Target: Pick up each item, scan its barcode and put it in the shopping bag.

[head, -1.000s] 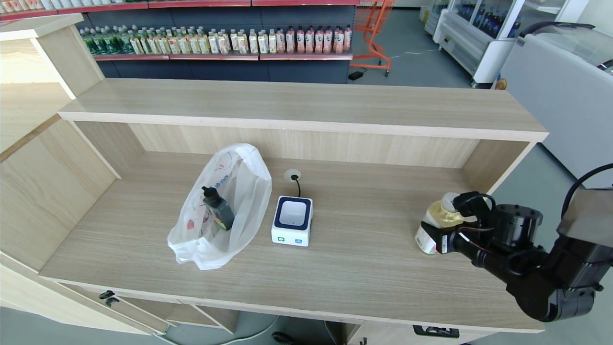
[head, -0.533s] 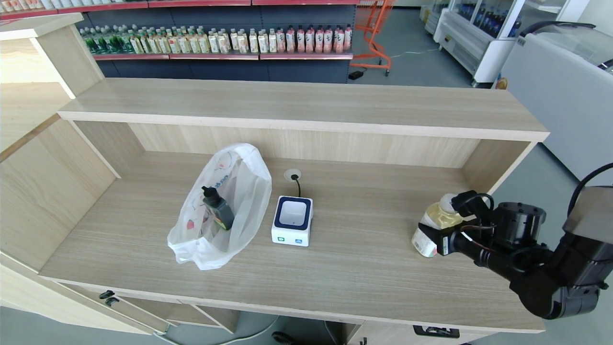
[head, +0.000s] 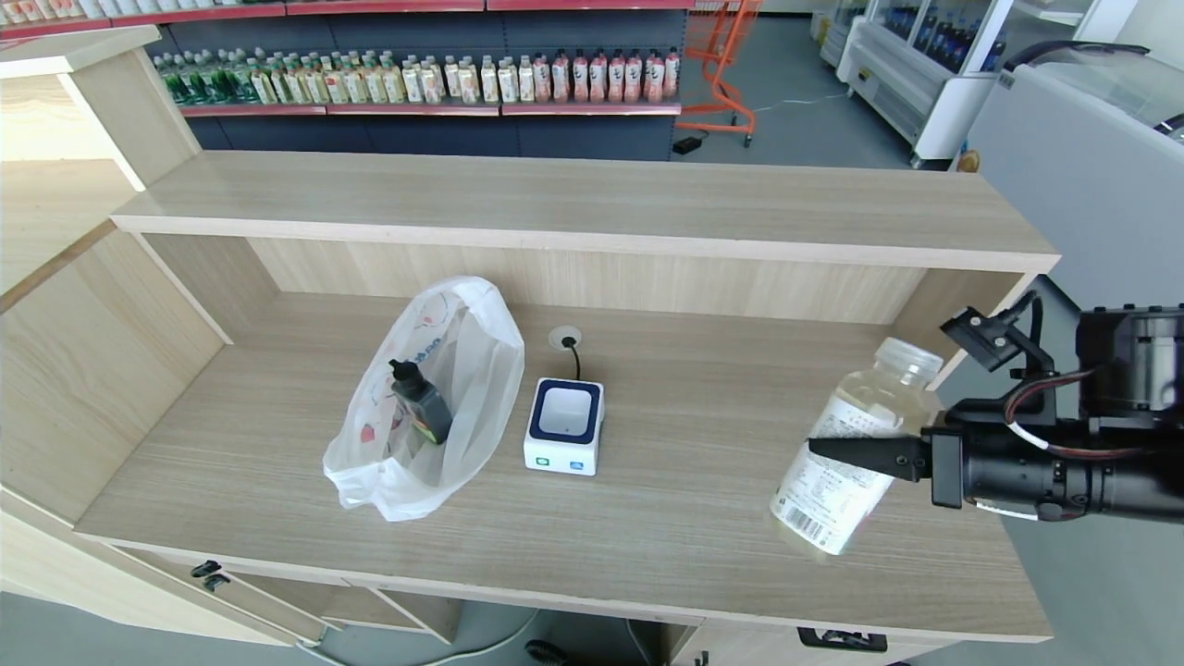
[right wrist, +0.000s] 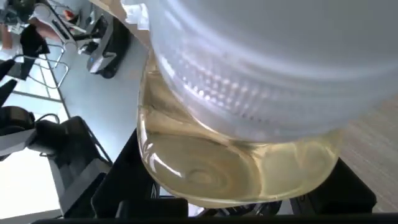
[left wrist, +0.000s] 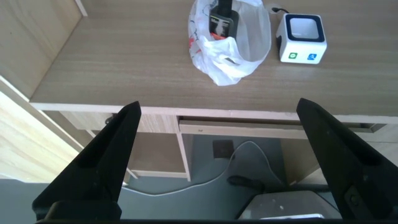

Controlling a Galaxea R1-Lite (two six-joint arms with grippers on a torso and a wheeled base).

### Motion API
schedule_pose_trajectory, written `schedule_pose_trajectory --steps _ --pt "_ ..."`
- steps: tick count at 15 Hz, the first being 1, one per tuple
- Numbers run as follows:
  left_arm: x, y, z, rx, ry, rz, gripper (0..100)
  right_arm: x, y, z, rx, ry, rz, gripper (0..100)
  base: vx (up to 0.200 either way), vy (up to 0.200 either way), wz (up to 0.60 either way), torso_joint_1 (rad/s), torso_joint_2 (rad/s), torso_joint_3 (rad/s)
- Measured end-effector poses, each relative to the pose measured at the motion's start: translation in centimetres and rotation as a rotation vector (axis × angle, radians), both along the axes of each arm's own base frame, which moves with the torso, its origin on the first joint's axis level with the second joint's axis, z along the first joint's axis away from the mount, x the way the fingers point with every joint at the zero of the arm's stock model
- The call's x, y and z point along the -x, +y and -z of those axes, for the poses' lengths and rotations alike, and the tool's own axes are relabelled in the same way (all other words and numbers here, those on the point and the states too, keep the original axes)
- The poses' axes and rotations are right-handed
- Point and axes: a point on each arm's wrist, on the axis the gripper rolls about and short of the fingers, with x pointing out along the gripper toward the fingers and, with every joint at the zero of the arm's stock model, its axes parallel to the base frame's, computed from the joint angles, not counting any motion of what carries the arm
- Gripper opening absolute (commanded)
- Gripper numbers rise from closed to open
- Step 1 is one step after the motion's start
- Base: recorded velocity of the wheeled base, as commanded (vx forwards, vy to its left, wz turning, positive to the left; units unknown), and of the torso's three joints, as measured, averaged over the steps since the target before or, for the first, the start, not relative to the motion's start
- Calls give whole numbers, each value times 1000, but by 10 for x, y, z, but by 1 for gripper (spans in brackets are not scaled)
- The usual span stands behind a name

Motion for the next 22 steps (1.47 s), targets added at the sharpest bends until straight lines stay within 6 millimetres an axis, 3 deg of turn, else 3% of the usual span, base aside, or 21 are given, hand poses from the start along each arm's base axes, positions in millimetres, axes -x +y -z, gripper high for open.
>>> schedule_pose_trajectory --steps 2,5,10,18,22 --pt "0 0 0 0 0 0 100 21 21 -14 -26 -21 -124 0 0 0 0 0 0 0" --pt "0 0 0 0 0 0 100 33 38 -26 -42 -64 -209 0 0 0 0 0 0 0" --pt "0 0 0 0 0 0 100 29 50 -46 -100 -75 -229 0 0 0 0 0 0 0" --pt "0 0 0 0 0 0 100 27 65 -61 -179 2 -253 0 0 0 0 0 0 0" --pt "0 0 0 0 0 0 100 26 73 -59 -175 14 -276 0 0 0 0 0 0 0"
